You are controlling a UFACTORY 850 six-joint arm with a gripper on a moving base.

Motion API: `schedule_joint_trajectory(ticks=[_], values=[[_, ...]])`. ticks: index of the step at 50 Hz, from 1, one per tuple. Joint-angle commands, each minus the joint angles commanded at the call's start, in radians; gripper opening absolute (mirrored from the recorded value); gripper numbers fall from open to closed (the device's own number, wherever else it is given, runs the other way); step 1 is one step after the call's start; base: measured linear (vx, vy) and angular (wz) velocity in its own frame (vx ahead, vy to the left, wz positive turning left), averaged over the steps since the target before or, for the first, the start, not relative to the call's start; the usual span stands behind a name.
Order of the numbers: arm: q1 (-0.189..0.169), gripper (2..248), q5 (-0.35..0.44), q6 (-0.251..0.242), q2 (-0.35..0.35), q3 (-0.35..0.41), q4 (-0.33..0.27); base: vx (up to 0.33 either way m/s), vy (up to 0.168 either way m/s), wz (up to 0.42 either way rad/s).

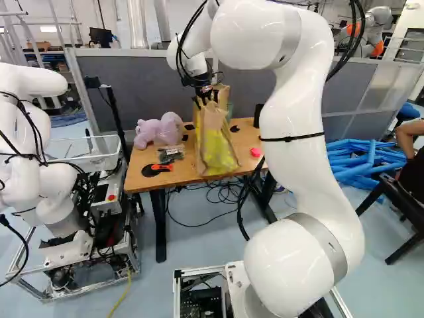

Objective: Pick up the bag on the ground and place it on the table

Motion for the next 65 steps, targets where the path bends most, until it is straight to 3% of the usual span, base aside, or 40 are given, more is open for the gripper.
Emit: schedule_joint_trajectory(ticks=[1, 5, 6, 11, 12, 16, 17, 21, 22, 27, 28, 65], values=[[0.0, 70, 0.0, 0.0, 0.0, 0.0, 0.0, 0.0, 0.0, 0.0], [0.0, 70, 0.0, 0.0, 0.0, 0.0, 0.0, 0.0, 0.0, 0.0], [0.0, 104, 0.0, 0.0, 0.0, 0.0, 0.0, 0.0, 0.0, 0.0], [0.0, 104, 0.0, 0.0, 0.0, 0.0, 0.0, 0.0, 0.0, 0.0], [0.0, 140, 0.0, 0.0, 0.0, 0.0, 0.0, 0.0, 0.0, 0.0], [0.0, 140, 0.0, 0.0, 0.0, 0.0, 0.0, 0.0, 0.0, 0.0], [0.0, 177, 0.0, 0.0, 0.0, 0.0, 0.0, 0.0, 0.0, 0.0], [0.0, 177, 0.0, 0.0, 0.004, 0.0, 0.0, 0.0, 0.0, 0.0], [0.0, 213, 0.0, 0.0, 0.006, 0.0, 0.0, 0.0, 0.0, 0.0], [0.0, 213, 0.0, 0.0, 0.017, 0.001, 0.0, 0.0, 0.0, 0.0], [0.0, 246, 0.0, 0.0, 0.02, 0.001, 0.0, 0.0, 0.0, 0.0], [0.0, 247, 0.0, 0.0, 0.113, -0.005, 0.0, 0.0, 0.0, 0.0]])
